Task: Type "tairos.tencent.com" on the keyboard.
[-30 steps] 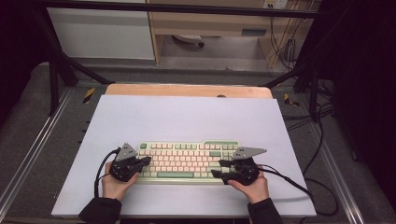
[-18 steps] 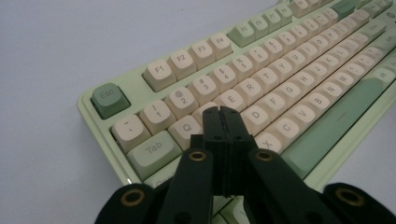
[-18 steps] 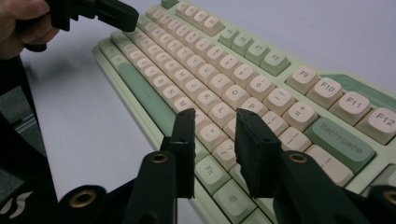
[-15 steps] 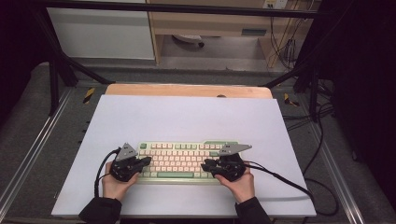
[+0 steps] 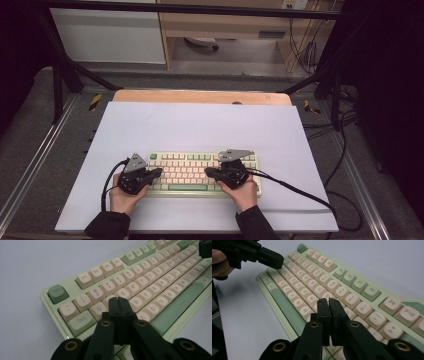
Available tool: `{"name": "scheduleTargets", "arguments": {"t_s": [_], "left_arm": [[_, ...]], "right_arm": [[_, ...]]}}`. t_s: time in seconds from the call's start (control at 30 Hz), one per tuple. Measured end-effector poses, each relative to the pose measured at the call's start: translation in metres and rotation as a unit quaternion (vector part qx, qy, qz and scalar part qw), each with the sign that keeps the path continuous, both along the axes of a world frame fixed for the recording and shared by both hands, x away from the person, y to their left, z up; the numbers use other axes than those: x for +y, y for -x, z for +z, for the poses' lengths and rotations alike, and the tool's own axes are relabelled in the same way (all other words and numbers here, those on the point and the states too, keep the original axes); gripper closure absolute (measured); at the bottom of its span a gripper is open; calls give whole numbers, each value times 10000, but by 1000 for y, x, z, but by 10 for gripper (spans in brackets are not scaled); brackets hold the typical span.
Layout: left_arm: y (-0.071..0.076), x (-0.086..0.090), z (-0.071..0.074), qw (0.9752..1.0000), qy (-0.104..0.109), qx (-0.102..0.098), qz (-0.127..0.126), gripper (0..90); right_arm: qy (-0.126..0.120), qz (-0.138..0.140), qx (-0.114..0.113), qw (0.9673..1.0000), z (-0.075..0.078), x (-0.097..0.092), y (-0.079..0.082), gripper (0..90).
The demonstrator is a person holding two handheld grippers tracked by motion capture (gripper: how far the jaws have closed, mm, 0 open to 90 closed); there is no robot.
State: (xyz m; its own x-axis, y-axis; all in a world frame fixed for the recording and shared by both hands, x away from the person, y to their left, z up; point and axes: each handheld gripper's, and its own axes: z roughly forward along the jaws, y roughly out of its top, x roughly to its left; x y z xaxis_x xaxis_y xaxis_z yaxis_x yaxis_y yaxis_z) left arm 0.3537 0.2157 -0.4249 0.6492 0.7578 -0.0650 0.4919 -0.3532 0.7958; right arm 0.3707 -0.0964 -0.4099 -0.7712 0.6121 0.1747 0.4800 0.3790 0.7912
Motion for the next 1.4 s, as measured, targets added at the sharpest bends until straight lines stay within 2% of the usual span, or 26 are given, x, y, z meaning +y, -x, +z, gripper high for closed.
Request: {"name": "scheduleTargets", "arguments": {"t_s": [0.23,0.43,0.63,1.13,1.4], "left_arm": [[0,0,0,10000,3,2,-4,900],[0,0,0,10000,1,-1,-8,900],[0,-1,0,10000,-22,3,-29,900],[0,-1,0,10000,1,-5,-22,900],[0,0,0,10000,2,-3,-16,900]], "right_arm": [[125,-134,24,9998,-7,15,-8,900],[134,-238,79,9996,-15,19,-15,900],[137,-332,86,9993,-17,21,-18,900],[308,-317,110,9990,-24,29,-22,900],[270,-257,49,9993,-15,25,-18,900]]}}
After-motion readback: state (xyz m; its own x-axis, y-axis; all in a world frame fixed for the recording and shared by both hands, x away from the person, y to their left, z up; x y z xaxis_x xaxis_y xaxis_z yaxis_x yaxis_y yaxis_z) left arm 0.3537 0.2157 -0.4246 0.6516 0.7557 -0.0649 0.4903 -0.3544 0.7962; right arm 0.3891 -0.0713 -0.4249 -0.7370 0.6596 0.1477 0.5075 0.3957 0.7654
